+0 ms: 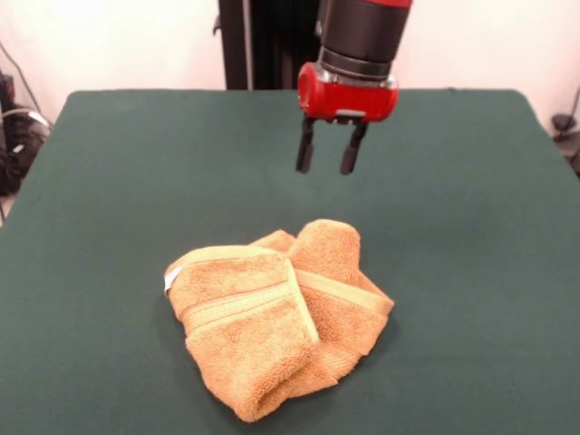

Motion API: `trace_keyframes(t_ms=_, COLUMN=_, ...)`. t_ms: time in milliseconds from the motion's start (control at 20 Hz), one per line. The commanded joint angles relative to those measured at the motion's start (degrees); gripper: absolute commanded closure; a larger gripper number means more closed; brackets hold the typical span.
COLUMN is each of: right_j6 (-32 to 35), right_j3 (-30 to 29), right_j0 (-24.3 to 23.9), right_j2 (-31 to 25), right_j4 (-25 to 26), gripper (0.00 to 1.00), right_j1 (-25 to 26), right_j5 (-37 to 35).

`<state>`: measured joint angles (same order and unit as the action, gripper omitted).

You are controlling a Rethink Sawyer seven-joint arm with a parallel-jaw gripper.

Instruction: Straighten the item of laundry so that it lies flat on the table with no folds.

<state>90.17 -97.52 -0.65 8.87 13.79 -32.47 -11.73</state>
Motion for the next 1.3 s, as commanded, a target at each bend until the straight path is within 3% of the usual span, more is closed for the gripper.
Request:
trace_keyframes(t_ms=50, right_j6=4.1, right_j3=9.7, right_j0=4.4, right_j2=2.1, right_j4=3.1, gripper=0.0, right_j1=2.0, right_j5=-3.6)
trace_keyframes(t_ms=500, right_j6=1.0, right_j3=17.5, right_j0=8.4, right_j2=6.0, right_j4=8.9, gripper=0.0, right_j1=5.9, right_j5=-3.7)
trace_keyframes(t_ms=850, right_j6=3.0, right_j3=23.5, right_j0=6.7, right_j2=5.0, right_j4=7.9, gripper=0.0, right_j1=9.6, right_j5=-4.9)
trace_keyframes(t_ms=1150, right_j6=5.2, right_j3=24.8, right_j0=5.2, right_j2=3.8, right_j4=6.9, gripper=0.0, right_j1=13.0, right_j5=-2.4)
trace_keyframes(t_ms=1300, right_j6=5.2, right_j3=26.8, right_j0=6.3, right_j2=5.7, right_j4=8.1, gripper=0.0, right_j1=14.2, right_j5=-1.6)
